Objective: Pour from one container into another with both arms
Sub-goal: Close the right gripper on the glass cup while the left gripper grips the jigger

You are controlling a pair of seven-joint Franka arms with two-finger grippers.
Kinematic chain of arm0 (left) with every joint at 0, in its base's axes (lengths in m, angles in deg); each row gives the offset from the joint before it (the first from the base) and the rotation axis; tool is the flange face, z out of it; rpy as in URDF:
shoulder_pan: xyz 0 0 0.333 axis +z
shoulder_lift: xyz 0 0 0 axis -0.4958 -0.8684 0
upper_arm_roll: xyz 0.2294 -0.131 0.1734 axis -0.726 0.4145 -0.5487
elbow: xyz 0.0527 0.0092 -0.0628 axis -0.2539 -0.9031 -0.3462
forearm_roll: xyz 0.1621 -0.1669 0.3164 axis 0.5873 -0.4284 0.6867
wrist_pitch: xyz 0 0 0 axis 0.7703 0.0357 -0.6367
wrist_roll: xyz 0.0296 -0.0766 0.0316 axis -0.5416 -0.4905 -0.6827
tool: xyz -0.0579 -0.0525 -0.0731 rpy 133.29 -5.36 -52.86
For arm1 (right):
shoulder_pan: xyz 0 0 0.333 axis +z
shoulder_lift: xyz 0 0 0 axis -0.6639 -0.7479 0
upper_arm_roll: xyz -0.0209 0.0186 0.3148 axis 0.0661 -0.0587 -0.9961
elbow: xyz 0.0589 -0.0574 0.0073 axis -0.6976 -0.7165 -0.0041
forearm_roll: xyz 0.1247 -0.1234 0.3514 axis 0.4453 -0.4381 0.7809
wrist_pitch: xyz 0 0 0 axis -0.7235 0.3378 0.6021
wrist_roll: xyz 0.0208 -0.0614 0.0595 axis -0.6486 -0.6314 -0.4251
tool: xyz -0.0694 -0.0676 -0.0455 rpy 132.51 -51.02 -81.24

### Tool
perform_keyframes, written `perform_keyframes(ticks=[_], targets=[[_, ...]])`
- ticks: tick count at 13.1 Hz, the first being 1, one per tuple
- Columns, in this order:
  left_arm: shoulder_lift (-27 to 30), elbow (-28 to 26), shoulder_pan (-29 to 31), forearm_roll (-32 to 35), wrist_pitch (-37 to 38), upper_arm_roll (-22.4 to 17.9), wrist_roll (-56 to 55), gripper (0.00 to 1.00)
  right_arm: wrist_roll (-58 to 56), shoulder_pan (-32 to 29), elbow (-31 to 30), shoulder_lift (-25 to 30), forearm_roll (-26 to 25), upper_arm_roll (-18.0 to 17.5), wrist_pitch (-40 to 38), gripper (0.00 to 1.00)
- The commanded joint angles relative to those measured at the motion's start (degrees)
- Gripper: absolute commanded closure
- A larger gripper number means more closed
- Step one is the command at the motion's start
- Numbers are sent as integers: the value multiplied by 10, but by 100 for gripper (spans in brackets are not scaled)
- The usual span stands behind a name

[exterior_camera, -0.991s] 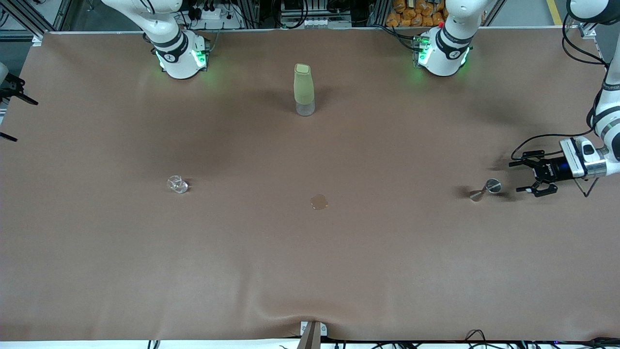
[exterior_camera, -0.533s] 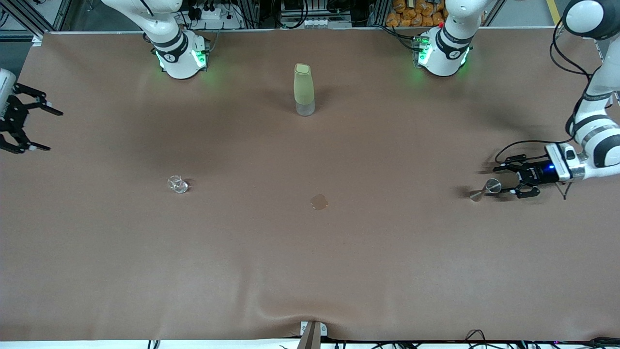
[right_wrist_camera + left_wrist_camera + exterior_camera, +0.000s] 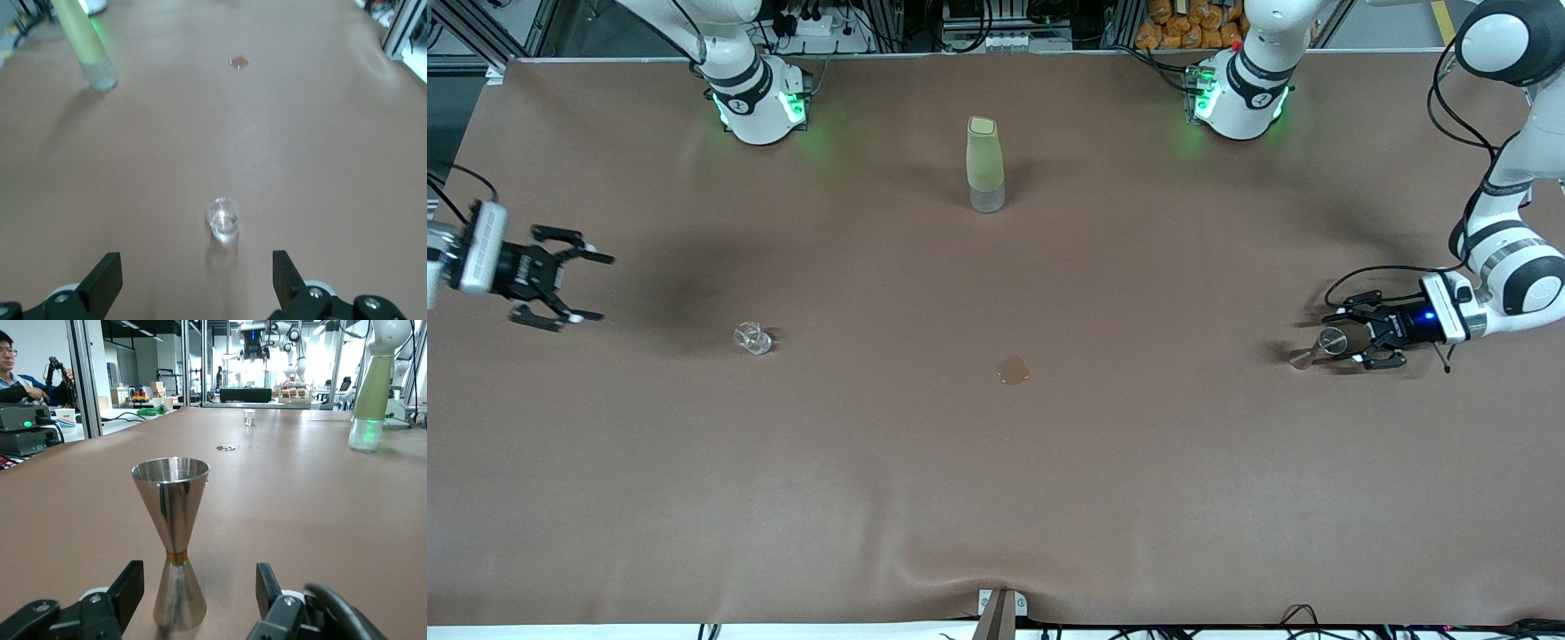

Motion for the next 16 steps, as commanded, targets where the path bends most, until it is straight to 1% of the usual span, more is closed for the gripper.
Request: perform_keyframes(ticks=[1, 4, 7, 11, 13, 15, 16], targets=[[-25, 20, -2, -14, 12, 2, -7, 24, -72, -20, 15, -77, 76, 0, -32, 0], [-30, 38, -6, -24, 12, 2, -8, 27, -150, -34, 18, -158, 149, -1, -40, 0], [-38, 39, -13, -37, 13, 6, -7, 28, -207, -40, 19, -218, 212, 0, -72, 0], [-40, 39, -18, -37, 12, 10, -4, 28, -276, -42, 21, -271, 256, -3, -91, 0], [-40, 39, -18, -39, 12, 11, -7, 31, -307, -42, 26, -305, 282, -3, -112, 0], [-41, 39, -21, -42, 12, 12, -6, 36, -334, -42, 31, -331, 300, -5, -121, 0], [-41, 39, -22, -46, 12, 13, -6, 36, -346, -41, 31, -343, 313, -6, -125, 0]])
